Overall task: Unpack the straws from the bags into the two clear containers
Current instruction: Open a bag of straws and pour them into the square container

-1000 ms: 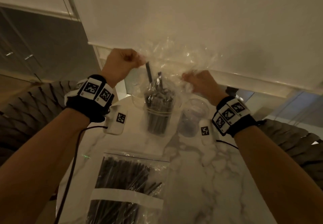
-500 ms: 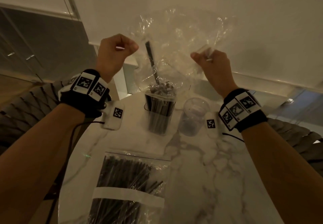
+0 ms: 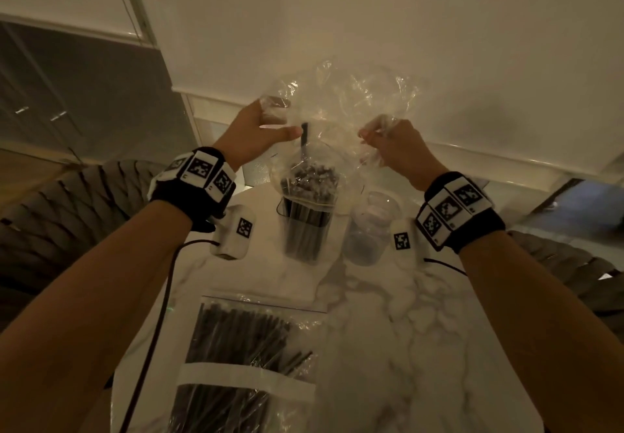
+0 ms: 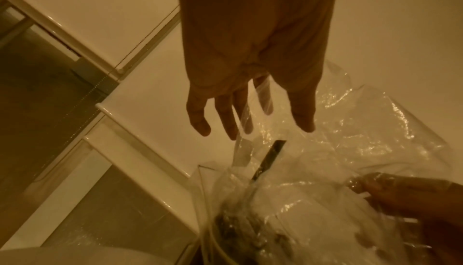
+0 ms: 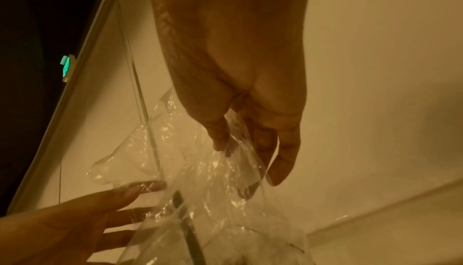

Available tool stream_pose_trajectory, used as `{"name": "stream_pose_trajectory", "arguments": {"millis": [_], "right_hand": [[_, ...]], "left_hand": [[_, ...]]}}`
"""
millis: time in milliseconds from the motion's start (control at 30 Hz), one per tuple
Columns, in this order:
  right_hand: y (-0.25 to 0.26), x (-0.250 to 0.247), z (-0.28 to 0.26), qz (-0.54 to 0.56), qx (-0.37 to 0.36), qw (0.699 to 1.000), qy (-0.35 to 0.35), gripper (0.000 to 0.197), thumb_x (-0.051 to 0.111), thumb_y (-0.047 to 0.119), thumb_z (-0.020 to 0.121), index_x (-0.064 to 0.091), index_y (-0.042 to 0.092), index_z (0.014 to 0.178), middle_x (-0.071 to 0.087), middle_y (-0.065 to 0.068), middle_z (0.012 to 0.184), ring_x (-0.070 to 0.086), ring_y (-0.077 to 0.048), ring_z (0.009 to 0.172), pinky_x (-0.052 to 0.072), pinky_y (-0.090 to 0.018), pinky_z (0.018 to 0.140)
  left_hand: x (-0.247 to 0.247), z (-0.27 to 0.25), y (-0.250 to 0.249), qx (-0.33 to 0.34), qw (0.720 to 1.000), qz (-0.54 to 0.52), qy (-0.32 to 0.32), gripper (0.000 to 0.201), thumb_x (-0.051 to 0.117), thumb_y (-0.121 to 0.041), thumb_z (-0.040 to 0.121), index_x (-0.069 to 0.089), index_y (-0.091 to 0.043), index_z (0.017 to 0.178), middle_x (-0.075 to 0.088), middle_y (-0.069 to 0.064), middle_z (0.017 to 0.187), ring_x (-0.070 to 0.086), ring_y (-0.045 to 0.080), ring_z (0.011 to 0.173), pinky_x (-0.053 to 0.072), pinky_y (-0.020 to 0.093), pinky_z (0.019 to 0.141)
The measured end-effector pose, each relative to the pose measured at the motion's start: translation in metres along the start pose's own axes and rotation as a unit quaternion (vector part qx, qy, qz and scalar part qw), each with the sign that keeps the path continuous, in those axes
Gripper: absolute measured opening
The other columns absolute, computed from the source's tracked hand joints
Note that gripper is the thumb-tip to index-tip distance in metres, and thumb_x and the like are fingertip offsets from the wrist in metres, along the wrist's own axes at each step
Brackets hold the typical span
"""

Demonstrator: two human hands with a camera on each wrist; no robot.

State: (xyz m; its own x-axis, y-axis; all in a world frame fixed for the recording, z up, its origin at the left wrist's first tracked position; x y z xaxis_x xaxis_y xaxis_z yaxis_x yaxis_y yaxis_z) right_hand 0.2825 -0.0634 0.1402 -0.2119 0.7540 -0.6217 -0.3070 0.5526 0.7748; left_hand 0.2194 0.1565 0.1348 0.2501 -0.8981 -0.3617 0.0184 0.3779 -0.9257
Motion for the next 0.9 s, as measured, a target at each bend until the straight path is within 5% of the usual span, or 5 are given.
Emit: {"name": "stream_pose_trajectory", "arguments": {"millis": [133, 400, 567, 700, 900], "right_hand": [[0.001, 0.018, -0.003, 0.091, 0.0, 0.994, 0.063, 0.02, 0.053, 0.018, 0.096, 0.059, 0.025, 0.078, 0.067, -0.001, 0.1, 0.063, -0.011, 0.078, 0.045, -0.021, 0.052], [-0.016, 0.023, 0.001, 0.113, 0.022, 0.993, 0.04, 0.018, 0.058, 0.018, 0.092, 0.063, 0.025, 0.076, 0.07, -0.001, 0.094, 0.061, -0.007, 0.079, 0.042, -0.02, 0.062], [-0.021, 0.027, 0.003, 0.073, 0.018, 0.996, 0.057, 0.016, 0.061, 0.022, 0.091, 0.064, 0.024, 0.076, 0.068, 0.003, 0.086, 0.051, 0.001, 0.057, 0.038, -0.019, 0.058], [-0.011, 0.013, 0.006, 0.082, -0.001, 0.997, 0.011, 0.013, 0.057, 0.018, 0.092, 0.064, 0.021, 0.081, 0.07, -0.004, 0.101, 0.058, -0.005, 0.072, 0.04, -0.018, 0.062], [0.007, -0.002, -0.004, 0.217, -0.03, 0.976, 0.01, 0.015, 0.053, 0.018, 0.091, 0.06, 0.024, 0.08, 0.065, 0.008, 0.091, 0.059, -0.011, 0.089, 0.045, -0.027, 0.072]], "left_hand": [[0.01, 0.004, -0.008, 0.014, 1.0, -0.021, -0.011, 0.041, 0.07, -0.035, 0.081, 0.063, -0.015, 0.116, 0.066, -0.003, 0.114, 0.061, 0.013, 0.11, 0.046, 0.033, 0.1], [0.015, 0.015, 0.008, 0.002, 0.999, -0.017, -0.039, 0.019, 0.083, -0.016, 0.063, 0.067, -0.026, 0.06, 0.069, 0.002, 0.076, 0.069, 0.023, 0.08, 0.056, 0.043, 0.082], [0.005, 0.022, 0.006, 0.016, 0.996, 0.082, -0.022, 0.033, 0.078, -0.041, 0.066, 0.064, -0.012, 0.07, 0.07, 0.003, 0.075, 0.07, 0.019, 0.075, 0.057, 0.038, 0.079], [-0.014, 0.015, -0.012, 0.052, 0.995, -0.07, -0.038, 0.016, 0.078, -0.014, 0.072, 0.066, -0.021, 0.079, 0.068, -0.002, 0.085, 0.066, 0.009, 0.082, 0.055, 0.026, 0.079], [-0.007, 0.007, 0.005, -0.025, 0.999, 0.018, 0.036, 0.045, 0.072, -0.037, 0.078, 0.058, -0.023, 0.118, 0.06, -0.006, 0.115, 0.056, 0.004, 0.1, 0.044, 0.021, 0.079]]}}
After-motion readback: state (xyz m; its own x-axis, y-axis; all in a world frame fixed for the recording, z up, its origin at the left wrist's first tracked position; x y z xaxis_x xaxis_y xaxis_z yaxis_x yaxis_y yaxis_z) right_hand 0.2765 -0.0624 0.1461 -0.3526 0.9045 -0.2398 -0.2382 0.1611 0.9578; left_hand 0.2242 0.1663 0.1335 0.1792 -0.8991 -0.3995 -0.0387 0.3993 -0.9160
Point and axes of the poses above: each hand's wrist, its own z-axis towards the middle knuckle, its own x-axis out of the palm, y = z × x, the point moved 10 cm from there along z, towards the middle knuckle
